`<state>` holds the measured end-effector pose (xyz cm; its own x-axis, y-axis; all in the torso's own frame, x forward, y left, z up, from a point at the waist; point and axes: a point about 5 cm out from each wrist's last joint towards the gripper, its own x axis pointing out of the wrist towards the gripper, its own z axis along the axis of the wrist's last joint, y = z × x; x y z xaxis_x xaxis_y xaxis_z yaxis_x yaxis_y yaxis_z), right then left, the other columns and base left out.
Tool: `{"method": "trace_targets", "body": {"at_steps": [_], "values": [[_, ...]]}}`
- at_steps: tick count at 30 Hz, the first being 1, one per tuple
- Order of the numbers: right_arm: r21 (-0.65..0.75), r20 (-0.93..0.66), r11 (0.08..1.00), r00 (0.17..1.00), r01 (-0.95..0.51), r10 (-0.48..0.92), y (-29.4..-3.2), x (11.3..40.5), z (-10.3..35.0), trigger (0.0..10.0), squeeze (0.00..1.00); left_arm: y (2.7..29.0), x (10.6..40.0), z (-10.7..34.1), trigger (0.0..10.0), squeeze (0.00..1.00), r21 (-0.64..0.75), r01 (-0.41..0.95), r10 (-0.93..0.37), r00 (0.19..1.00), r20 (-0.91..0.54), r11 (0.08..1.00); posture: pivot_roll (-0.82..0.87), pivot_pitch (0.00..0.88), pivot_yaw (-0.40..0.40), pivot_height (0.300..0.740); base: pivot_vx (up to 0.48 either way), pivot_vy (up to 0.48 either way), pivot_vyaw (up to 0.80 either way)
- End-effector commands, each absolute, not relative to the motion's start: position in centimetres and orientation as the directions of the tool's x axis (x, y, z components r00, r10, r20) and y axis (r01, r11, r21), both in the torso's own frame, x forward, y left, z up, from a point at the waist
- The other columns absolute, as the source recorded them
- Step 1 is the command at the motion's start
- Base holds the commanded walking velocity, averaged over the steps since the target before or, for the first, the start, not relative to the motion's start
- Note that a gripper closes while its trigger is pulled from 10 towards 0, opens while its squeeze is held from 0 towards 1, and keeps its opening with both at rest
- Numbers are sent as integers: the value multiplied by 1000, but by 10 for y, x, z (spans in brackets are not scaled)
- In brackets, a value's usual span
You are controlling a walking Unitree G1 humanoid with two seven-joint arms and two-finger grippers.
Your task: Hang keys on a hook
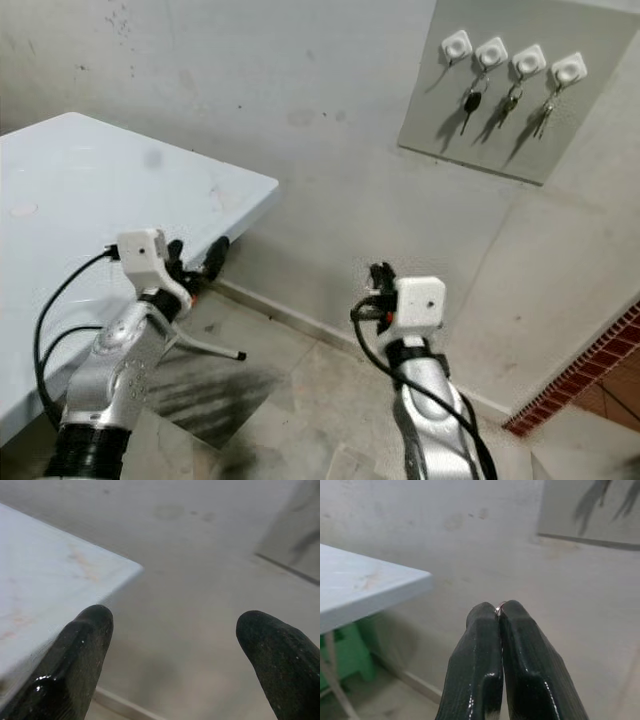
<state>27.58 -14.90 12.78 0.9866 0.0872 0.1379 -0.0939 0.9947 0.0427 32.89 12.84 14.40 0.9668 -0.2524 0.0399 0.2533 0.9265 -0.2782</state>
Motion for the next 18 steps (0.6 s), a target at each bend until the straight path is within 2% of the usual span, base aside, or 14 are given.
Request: {"method": "trace_targets", "body": {"at_steps": [1, 18], "values": [[47, 169, 994, 982, -96, 87, -148, 277, 135, 10000, 0, 132, 330, 148, 10000, 0, -251, 253, -249, 967, 48, 934, -54, 0, -39, 740, 0, 0, 0], [49, 169, 995, 982, -92, 82, -148, 276, 135, 10000, 0, 132, 330, 147, 10000, 0, -256, 256, -253, 966, 46, 932, -57, 1, -39, 740, 15, 0, 0]]}}
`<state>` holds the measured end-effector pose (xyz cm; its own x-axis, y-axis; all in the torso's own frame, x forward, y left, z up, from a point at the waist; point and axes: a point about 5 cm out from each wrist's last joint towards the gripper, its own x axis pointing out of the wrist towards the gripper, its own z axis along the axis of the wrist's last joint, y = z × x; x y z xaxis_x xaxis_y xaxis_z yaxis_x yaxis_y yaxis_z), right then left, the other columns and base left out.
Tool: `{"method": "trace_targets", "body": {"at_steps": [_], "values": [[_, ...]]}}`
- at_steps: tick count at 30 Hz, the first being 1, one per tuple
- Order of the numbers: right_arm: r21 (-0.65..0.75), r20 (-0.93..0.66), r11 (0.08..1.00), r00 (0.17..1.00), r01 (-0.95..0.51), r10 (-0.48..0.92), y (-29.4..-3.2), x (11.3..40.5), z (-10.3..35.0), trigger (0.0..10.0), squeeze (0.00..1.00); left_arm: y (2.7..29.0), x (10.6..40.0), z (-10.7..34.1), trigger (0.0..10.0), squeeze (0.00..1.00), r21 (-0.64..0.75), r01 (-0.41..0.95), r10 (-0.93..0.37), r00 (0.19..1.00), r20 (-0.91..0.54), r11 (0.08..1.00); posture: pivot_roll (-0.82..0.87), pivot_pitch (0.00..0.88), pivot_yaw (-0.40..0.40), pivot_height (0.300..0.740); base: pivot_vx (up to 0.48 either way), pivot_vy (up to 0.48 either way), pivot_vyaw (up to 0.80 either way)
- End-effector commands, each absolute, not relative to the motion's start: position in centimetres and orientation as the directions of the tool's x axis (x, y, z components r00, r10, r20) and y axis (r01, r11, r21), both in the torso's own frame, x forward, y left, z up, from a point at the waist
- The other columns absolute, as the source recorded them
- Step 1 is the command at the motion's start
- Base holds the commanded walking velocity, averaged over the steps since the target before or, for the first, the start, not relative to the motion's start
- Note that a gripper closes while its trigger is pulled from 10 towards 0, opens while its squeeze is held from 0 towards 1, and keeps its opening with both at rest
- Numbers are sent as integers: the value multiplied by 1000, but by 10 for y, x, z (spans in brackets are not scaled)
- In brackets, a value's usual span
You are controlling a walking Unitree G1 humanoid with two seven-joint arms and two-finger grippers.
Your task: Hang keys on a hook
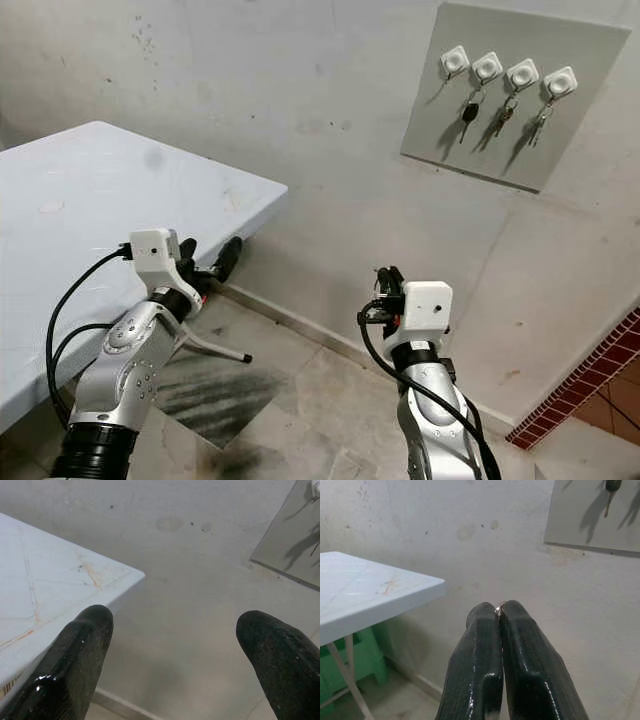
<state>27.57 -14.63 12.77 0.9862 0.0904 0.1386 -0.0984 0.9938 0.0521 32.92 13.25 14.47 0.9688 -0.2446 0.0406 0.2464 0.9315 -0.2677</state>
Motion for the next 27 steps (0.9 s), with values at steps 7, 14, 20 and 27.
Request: {"method": "trace_targets", "body": {"at_steps": [7, 14, 20, 27], "values": [[50, 170, 994, 982, -95, 85, -146, 277, 136, 10000, 0, 132, 330, 148, 10000, 0, -259, 264, -259, 964, 55, 929, -56, 0, -41, 740, 286, 0, 0], [51, 171, 994, 982, -95, 85, -146, 277, 136, 10000, 0, 131, 330, 148, 10000, 0, -260, 269, -263, 963, 57, 928, -56, 0, -40, 740, 348, 0, 0], [51, 170, 994, 982, -96, 86, -146, 276, 135, 10000, 0, 130, 329, 148, 10000, 0, -261, 274, -269, 962, 57, 926, -57, 0, -39, 740, 374, 0, 0], [52, 168, 994, 982, -96, 86, -145, 275, 135, 10000, 0, 129, 328, 148, 10000, 0, -257, 280, -276, 960, 55, 925, -55, 0, -38, 740, 350, 0, 0]]}}
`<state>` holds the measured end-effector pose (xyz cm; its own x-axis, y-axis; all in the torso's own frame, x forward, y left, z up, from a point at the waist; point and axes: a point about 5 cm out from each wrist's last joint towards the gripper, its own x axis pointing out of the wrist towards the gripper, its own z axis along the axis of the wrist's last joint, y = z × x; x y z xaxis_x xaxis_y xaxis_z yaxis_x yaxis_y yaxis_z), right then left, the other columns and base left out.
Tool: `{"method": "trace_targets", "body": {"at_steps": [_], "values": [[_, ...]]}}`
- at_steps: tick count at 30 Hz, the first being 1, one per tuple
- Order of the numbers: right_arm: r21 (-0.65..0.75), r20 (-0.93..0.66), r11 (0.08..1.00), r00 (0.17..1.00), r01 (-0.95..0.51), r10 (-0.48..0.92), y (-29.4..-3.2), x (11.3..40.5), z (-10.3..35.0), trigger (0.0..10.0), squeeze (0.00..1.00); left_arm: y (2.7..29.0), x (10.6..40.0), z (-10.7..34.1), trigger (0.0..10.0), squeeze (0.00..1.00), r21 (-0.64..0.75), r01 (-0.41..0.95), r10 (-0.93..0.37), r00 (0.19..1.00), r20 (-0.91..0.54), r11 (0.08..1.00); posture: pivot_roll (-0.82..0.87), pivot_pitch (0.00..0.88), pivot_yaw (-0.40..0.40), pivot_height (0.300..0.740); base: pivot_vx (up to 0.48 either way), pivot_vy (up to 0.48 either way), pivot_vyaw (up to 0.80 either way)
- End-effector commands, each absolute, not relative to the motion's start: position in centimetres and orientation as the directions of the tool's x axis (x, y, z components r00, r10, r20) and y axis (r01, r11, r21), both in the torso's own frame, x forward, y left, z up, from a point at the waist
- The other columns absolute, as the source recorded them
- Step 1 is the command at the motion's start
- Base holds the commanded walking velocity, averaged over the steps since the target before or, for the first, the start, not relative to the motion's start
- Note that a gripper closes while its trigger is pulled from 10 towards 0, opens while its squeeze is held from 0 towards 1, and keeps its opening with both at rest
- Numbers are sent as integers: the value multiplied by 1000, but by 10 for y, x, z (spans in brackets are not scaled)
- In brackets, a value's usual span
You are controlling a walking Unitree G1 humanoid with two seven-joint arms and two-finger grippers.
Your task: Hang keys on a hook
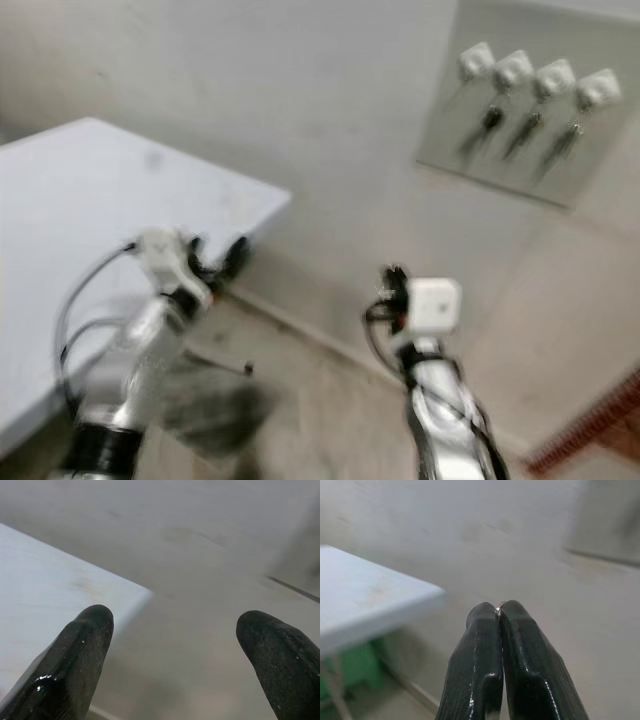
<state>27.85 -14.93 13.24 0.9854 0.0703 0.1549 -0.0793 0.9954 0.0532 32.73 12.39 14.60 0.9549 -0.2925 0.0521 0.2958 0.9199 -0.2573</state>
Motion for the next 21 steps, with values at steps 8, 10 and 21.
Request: {"method": "trace_targets", "body": {"at_steps": [8, 10, 21], "values": [[52, 150, 995, 986, -87, 78, -146, 276, 132, 10000, 0, 129, 328, 148, 10000, 0, -254, 284, -280, 959, 53, 925, -54, 3, -37, 740, 349, 0, 0], [57, 147, 995, 986, -87, 78, -146, 276, 132, 10000, 0, 129, 327, 147, 10000, 0, -254, 284, -280, 959, 52, 925, -54, 3, -36, 740, 349, 0, 0], [66, 131, 994, 988, -86, 77, -145, 276, 131, 10000, 0, 130, 327, 147, 10000, 0, -255, 280, -277, 960, 51, 925, -54, 5, -34, 740, 384, 0, -557]]}}
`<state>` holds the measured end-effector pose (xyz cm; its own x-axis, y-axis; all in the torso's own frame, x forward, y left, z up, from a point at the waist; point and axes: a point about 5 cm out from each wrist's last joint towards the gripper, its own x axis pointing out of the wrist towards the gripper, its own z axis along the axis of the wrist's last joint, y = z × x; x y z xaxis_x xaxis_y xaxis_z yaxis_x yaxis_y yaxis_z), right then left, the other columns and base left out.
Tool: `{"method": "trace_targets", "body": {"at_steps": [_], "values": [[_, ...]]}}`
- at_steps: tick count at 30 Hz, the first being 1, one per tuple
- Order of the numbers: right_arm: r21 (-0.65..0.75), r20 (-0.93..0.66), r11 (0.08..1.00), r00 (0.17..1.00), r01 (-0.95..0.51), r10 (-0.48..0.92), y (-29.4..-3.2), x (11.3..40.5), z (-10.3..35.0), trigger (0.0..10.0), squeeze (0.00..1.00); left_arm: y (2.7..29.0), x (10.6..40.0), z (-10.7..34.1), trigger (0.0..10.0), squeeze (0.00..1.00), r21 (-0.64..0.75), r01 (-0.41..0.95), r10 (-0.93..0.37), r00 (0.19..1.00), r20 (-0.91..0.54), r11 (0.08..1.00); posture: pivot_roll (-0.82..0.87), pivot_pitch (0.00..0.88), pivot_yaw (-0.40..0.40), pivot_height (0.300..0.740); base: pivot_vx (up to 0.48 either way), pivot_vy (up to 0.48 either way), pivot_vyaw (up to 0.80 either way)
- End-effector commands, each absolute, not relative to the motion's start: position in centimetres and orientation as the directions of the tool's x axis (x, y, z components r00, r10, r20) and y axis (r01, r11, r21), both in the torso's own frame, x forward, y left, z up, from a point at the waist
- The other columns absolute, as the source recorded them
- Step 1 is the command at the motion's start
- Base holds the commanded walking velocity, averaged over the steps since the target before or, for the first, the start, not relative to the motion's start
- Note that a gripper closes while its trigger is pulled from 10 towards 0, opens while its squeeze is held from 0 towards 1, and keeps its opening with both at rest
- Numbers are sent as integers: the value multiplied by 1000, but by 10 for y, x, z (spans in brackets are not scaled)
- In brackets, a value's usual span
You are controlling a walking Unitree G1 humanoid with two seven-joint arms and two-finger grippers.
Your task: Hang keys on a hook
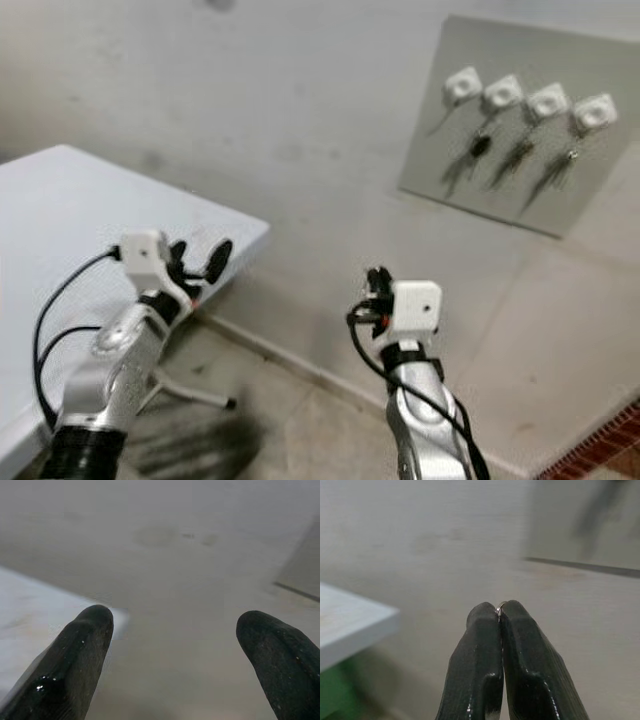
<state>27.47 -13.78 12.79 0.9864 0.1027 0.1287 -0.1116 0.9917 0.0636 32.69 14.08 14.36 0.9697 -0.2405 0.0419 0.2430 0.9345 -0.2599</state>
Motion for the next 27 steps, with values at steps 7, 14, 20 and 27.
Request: {"method": "trace_targets", "body": {"at_steps": [7, 14, 20, 27], "values": [[63, 127, 995, 989, -83, 74, -145, 276, 130, 10000, 0, 131, 328, 148, 10000, 0, -255, 280, -277, 960, 51, 925, -54, 5, -34, 740, 349, 0, -746], [67, 144, 995, 987, -78, 67, -145, 276, 132, 10000, 0, 131, 328, 148, 10000, 0, -299, 259, -255, 965, 54, 918, -54, 5, -34, 740, 293, 0, -412], [65, 134, 994, 988, -88, 78, -144, 275, 131, 10000, 0, 131, 328, 147, 10000, 0, -319, 230, -232, 972, 31, 919, -55, 5, -36, 740, 0, 0, 0], [74, 116, 988, 985, -136, 127, -143, 273, 128, 10000, 0, 128, 329, 149, 10000, 0, -269, 214, -216, 976, 22, 939, -59, 7, -35, 740, 0, 0, 0]]}}
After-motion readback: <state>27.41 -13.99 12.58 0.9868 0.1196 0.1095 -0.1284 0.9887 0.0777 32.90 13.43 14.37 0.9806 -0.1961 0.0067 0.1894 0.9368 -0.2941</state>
